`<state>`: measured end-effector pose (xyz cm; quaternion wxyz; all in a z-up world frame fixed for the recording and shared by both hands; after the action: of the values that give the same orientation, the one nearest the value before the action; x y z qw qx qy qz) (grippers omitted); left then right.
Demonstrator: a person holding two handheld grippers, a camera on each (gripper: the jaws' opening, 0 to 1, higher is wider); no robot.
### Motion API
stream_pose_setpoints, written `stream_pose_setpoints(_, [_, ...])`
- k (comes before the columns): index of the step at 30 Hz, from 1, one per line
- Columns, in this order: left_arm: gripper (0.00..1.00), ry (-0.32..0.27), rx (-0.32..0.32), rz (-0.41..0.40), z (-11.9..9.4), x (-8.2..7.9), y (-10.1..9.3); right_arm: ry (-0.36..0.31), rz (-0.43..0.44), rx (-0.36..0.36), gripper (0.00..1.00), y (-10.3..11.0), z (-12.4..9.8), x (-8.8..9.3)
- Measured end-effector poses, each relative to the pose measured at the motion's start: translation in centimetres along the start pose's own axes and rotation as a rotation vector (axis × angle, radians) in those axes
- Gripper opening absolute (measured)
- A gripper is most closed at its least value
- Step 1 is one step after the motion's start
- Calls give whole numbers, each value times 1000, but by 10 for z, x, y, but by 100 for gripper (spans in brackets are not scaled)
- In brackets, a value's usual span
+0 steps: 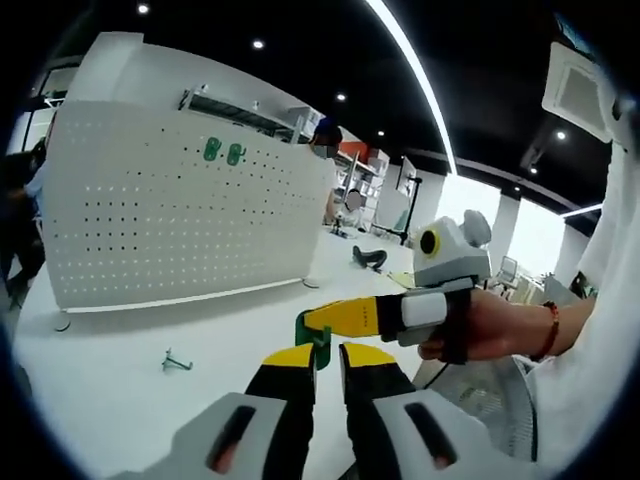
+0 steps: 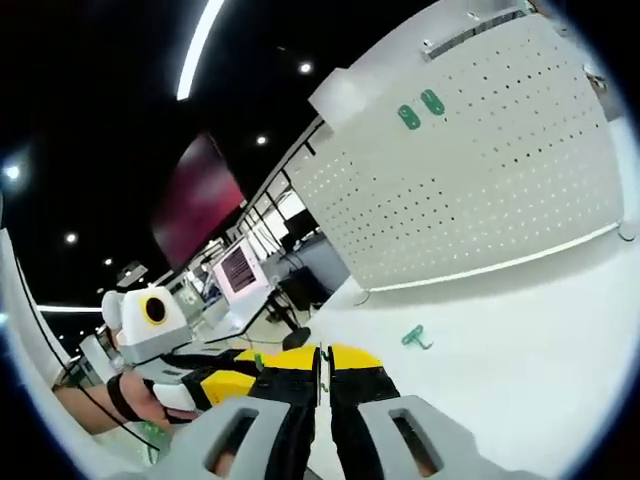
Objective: Insert the hook assembly into the mounting plate slot until the hook locks in place.
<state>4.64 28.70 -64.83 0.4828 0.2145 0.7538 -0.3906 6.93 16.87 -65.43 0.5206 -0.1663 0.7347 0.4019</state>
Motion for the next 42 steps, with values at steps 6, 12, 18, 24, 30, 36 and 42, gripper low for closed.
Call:
stream_pose_setpoints(6, [5,-2,-23,-11,0,0,2,13,-51,20,2,0,0,-1])
stream_pose_setpoints(12, [6,-7,-56,34,3,-3,1,33,-82,39,2,2,2,-1])
stream_pose_setpoints(18, [6,0,-61,34,6,-3,3,34,-57,34,2,3,3,0])
stream_pose_setpoints(24, [6,-1,-69,45,7,-1,4,27,-12,35,2,2,3,0])
stream_pose_setpoints(30, [6,3,-73,56,7,-1,5,27,-10,37,2,2,4,0])
stream_pose_setpoints(36, [4,9,-82,61,7,-1,5,32,-27,40,2,3,4,0])
stream_pose_setpoints(42, [4,11,-92,67,6,0,5,41,-52,47,2,3,6,0])
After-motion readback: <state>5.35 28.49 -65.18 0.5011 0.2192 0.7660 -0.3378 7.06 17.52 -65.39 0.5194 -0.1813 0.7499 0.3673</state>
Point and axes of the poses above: the point that each gripper's makers call its tool centre point, and the gripper's own axes: z roughly forward along the fingers, y roughly to its left, x roughly out of its underside, the point moved 7 cm from there along -z, roughly backward along the fingers, and after that the axes turned 7 degrees about -z, right-handed, at the moved point
